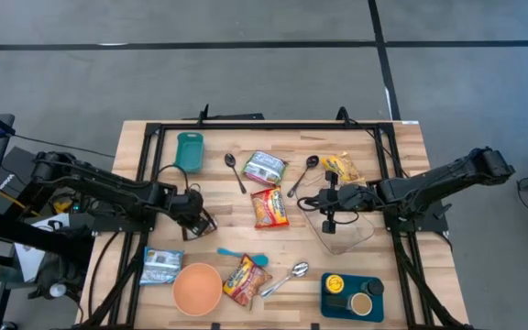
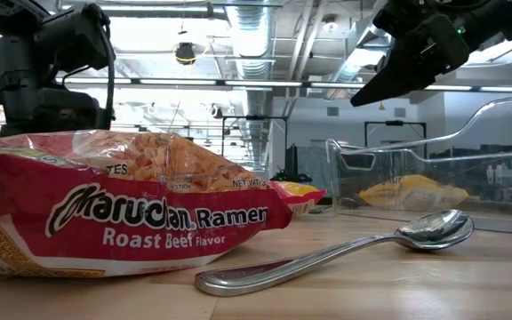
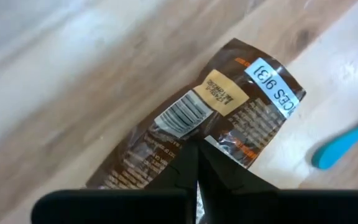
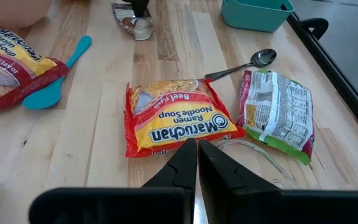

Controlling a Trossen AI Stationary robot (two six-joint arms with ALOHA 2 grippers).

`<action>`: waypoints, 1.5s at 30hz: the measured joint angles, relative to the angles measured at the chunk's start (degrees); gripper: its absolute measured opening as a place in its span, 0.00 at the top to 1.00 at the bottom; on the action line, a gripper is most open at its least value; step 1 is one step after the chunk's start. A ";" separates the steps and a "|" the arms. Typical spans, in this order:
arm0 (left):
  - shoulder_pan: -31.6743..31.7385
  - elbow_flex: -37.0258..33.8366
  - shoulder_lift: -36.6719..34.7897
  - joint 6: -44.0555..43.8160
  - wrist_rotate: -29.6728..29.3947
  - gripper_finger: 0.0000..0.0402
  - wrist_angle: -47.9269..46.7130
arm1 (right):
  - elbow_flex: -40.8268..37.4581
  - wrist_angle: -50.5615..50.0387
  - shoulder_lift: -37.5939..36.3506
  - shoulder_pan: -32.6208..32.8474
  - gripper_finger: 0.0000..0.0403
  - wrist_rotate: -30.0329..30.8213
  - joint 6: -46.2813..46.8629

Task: Pick & Place Food Item
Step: Put the orange spice pack into the blue bin

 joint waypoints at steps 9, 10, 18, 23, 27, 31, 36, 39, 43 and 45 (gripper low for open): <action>0.00 -0.02 0.00 2.40 -4.87 1.00 4.70 | 0.00 0.00 0.01 0.00 0.98 0.00 0.15; 0.00 0.00 0.00 2.54 -5.28 1.00 5.60 | 0.00 0.00 0.00 0.00 0.98 0.00 0.13; 0.07 -0.02 -0.51 -4.12 -5.76 1.00 6.76 | 0.00 0.00 0.01 0.00 0.98 0.00 0.13; 0.07 -0.02 -2.94 -8.52 -5.73 1.00 4.36 | 0.00 -0.07 0.01 0.00 0.98 0.00 0.11; 0.07 -0.02 -6.28 -12.44 -5.75 1.00 -0.28 | -0.02 -0.20 0.01 0.00 0.98 0.00 0.11; 0.07 -0.02 -9.21 -17.18 -5.74 1.00 -7.22 | -0.02 -0.61 0.01 0.00 0.98 0.00 0.07; 0.07 -0.02 -10.43 -21.53 -5.73 1.00 -13.17 | -0.02 -1.03 0.01 0.00 0.98 0.00 0.07; 0.07 -0.02 -10.38 -22.13 -5.71 1.00 -13.77 | -0.02 -1.21 0.01 0.00 0.98 0.00 0.07; 0.07 -0.02 -10.36 -23.38 -5.71 1.00 -14.50 | -0.02 -1.27 0.01 0.00 0.98 0.00 0.07; 0.07 -0.02 -10.36 -25.39 -5.63 1.00 -17.26 | -0.02 -1.27 0.01 0.00 0.98 0.00 0.07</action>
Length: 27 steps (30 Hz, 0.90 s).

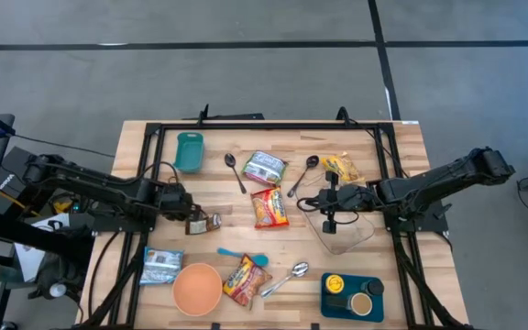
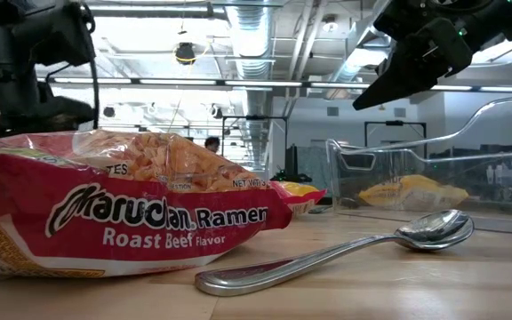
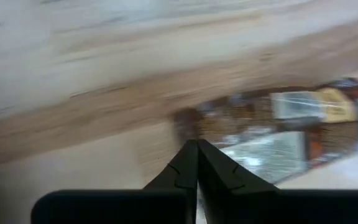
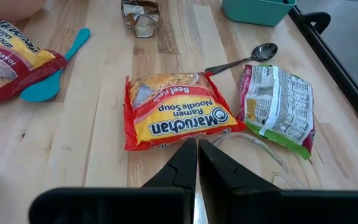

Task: Pick & Place Food Item
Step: Put the orange spice pack into the blue bin

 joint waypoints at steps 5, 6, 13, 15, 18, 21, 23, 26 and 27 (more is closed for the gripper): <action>0.00 0.00 0.00 -1.26 0.22 1.00 -3.79 | 0.00 0.00 0.00 0.00 0.98 0.00 0.00; 0.00 0.00 0.00 -1.26 0.21 1.00 -3.51 | 0.00 -0.01 0.00 0.00 0.98 0.00 0.00; 0.00 0.00 0.02 -1.03 0.65 0.98 -2.57 | 0.00 -0.07 0.00 0.00 0.98 0.00 0.00; 0.00 0.00 0.02 -0.80 1.20 0.97 -2.59 | 0.00 -0.08 0.00 0.00 0.98 0.00 0.00; 0.00 0.00 0.02 -0.80 1.27 0.93 -2.57 | 0.00 -0.09 0.00 0.00 0.98 0.00 0.00; 0.00 0.00 0.02 -0.78 1.28 0.86 -2.57 | 0.00 -0.09 0.00 0.00 0.98 0.00 0.00; 0.00 0.00 0.02 -0.79 1.30 0.81 -2.51 | 0.00 -0.09 0.00 0.01 0.98 0.00 0.02; 0.00 0.00 0.02 -0.80 1.66 0.74 -2.46 | 0.00 -0.08 0.00 0.01 0.98 0.00 0.02; 0.00 0.00 0.02 -0.80 1.72 0.72 -2.43 | 0.00 -0.07 0.00 0.00 0.98 0.00 0.03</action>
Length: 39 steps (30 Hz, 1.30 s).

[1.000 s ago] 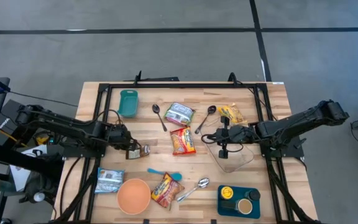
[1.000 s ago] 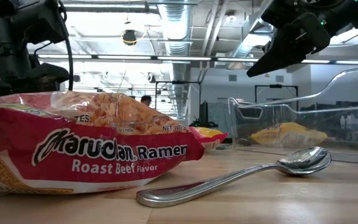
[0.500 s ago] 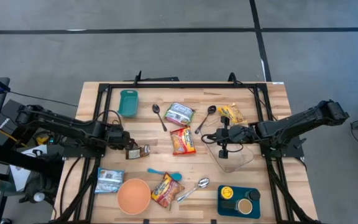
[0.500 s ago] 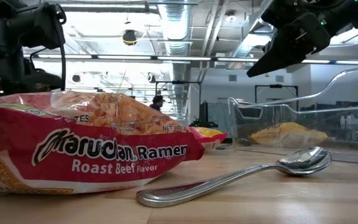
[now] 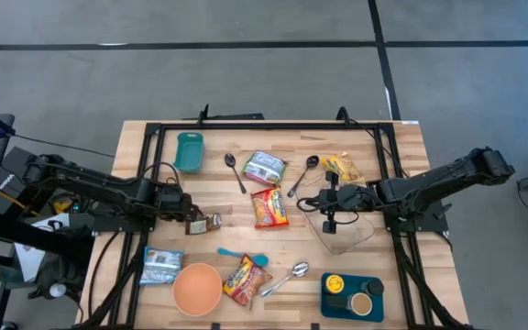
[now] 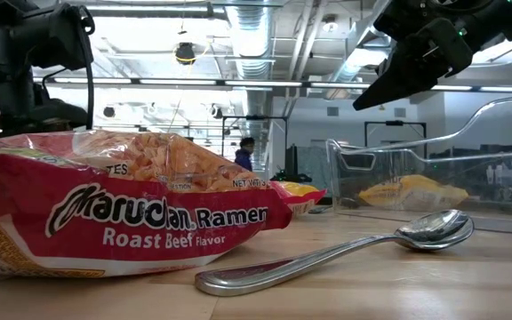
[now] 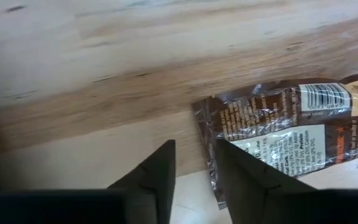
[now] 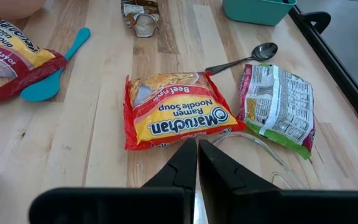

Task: Pick & Place Food Item
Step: Put the orange spice pack into the blue bin

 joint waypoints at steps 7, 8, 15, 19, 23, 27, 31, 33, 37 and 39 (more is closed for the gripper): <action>0.00 -1.21 0.00 0.00 0.00 0.67 4.77 | 0.00 0.01 0.00 0.02 0.98 0.00 0.01; 0.00 -1.85 0.02 0.00 0.09 0.67 5.89 | 0.00 0.01 0.00 0.02 0.98 0.00 0.01; 0.00 -5.11 -0.09 -0.01 3.09 0.69 10.39 | 0.00 -0.08 0.00 0.04 0.98 -0.02 0.04; 0.00 -5.18 -0.07 0.07 3.10 0.69 10.85 | 0.00 -0.08 0.00 0.04 0.98 -0.02 0.04; 0.00 -5.22 -0.04 0.15 3.13 0.70 10.95 | 0.00 -0.08 0.00 0.04 0.98 -0.02 0.04; 0.00 -5.25 -0.04 0.17 3.13 0.73 10.95 | 0.00 -0.10 0.00 0.04 0.98 -0.02 0.04; 0.00 -5.29 -0.02 0.20 3.19 0.76 10.95 | 0.00 -0.10 0.00 0.04 0.98 -0.02 0.04; 0.00 -5.33 -0.01 0.19 3.21 0.78 11.28 | 0.00 -0.10 0.00 0.04 0.98 -0.02 0.04; 0.00 -5.35 0.05 0.20 3.33 0.81 12.05 | 0.00 -0.11 0.00 0.04 0.98 -0.02 0.04; 0.00 -5.35 0.04 0.20 3.38 0.82 12.09 | 0.00 -0.10 0.00 0.04 0.98 -0.02 0.04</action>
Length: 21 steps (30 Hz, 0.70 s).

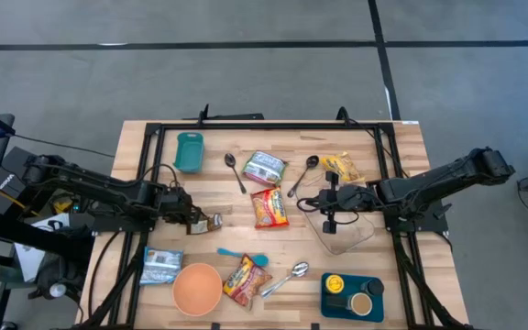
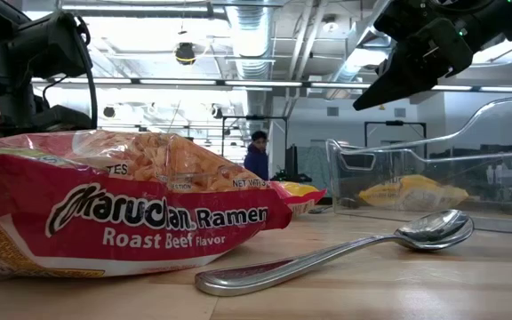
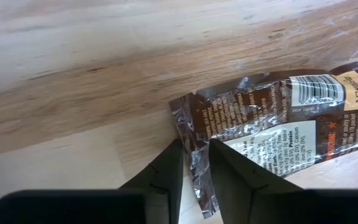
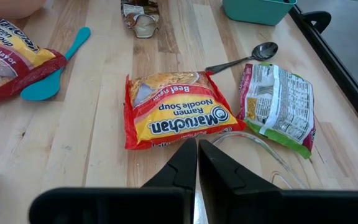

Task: Pick & Place Food Item
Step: Put the orange spice pack into the blue bin

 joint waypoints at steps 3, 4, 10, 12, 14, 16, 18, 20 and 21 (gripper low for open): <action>0.00 0.00 0.02 0.00 0.01 0.84 0.13 | 0.00 -0.02 0.00 0.00 0.98 0.00 0.00; 0.00 0.00 0.02 0.00 0.06 0.85 0.46 | 0.00 -0.02 0.00 0.00 0.98 0.00 0.00; -0.02 -0.07 0.04 2.28 0.29 0.89 3.04 | 0.00 -0.02 0.00 0.00 0.98 0.00 0.00; -0.02 -0.07 0.02 3.22 0.25 0.91 4.64 | 0.00 -0.02 0.00 0.00 0.98 0.00 -0.02; -0.02 -0.07 0.02 3.34 0.23 0.93 5.47 | 0.00 -0.02 0.00 0.00 0.98 0.00 0.00; -0.02 -0.07 0.02 3.41 0.21 0.95 5.67 | 0.00 -0.02 0.00 0.00 0.98 0.00 -0.01; -0.02 -0.07 0.02 3.45 0.19 0.97 5.66 | 0.00 -0.04 0.00 0.00 0.98 0.00 0.00; -0.02 -0.07 0.02 3.45 0.16 0.99 5.68 | 0.00 -0.05 0.00 0.00 0.98 0.00 0.00; -0.02 -0.07 0.02 3.43 0.18 1.00 5.68 | 0.00 -0.11 0.00 0.00 0.98 0.00 0.00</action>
